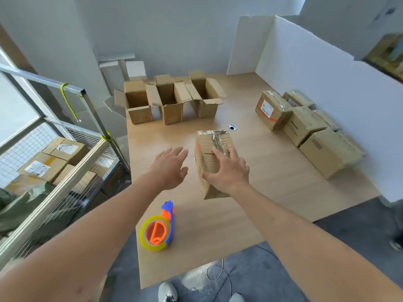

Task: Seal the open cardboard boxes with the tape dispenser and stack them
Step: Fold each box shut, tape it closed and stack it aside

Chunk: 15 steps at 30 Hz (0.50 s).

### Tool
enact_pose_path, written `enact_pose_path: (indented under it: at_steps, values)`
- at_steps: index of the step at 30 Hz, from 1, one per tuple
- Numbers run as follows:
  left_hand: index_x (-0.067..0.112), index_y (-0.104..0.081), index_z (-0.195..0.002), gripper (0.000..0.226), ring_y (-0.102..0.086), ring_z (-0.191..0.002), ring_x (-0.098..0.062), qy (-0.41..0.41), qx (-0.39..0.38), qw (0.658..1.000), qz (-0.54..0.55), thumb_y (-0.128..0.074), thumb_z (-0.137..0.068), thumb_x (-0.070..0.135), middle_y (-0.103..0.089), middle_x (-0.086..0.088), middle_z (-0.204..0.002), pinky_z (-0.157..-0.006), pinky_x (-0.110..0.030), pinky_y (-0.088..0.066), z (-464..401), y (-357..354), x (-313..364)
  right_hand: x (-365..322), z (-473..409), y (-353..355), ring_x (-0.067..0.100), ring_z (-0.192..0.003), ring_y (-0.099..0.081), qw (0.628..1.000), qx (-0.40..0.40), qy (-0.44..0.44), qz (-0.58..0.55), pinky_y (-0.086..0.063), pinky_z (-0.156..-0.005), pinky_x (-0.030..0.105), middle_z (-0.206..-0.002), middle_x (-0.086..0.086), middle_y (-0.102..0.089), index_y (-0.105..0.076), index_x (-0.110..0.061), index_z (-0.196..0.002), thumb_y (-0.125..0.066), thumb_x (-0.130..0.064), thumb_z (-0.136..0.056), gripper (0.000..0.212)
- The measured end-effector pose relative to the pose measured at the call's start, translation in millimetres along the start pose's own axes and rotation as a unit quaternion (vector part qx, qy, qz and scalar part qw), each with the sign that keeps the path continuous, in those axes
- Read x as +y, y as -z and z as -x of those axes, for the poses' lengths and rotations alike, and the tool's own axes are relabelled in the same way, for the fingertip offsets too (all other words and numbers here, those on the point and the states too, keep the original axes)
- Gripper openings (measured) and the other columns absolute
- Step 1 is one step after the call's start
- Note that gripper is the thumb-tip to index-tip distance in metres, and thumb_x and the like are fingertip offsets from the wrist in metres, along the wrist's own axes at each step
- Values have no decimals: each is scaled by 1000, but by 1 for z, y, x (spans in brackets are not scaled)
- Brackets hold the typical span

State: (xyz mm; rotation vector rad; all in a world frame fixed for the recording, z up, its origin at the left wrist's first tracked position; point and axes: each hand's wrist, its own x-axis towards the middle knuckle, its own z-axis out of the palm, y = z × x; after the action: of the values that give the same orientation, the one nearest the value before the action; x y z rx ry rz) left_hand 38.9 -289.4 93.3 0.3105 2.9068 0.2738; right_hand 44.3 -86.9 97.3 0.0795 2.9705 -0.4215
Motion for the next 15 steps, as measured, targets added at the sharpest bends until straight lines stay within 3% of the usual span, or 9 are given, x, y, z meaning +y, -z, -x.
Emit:
enact_pose_path:
  at_steps: [6, 15]
  values:
    - [20, -28, -161, 61, -20, -155, -30, -27, 57, 998, -4, -49, -106, 37, -23, -1, -169, -124, -47, -22, -4, 43, 45, 29, 6, 57, 39, -139, -33, 999, 17, -29, -31, -32, -110, 54, -163, 2, -19, -29, -48, -152, -61, -72, -72, 90]
    - [22, -28, -161, 63, -23, -155, -27, -31, 104, 994, 1, -51, -105, 39, -23, 1, -169, -125, -49, -25, -6, 64, 156, 120, 31, 115, 39, -141, -31, 999, 42, -2, -34, -29, -111, 55, -163, 1, -19, -29, -48, -151, -58, -71, -71, 89]
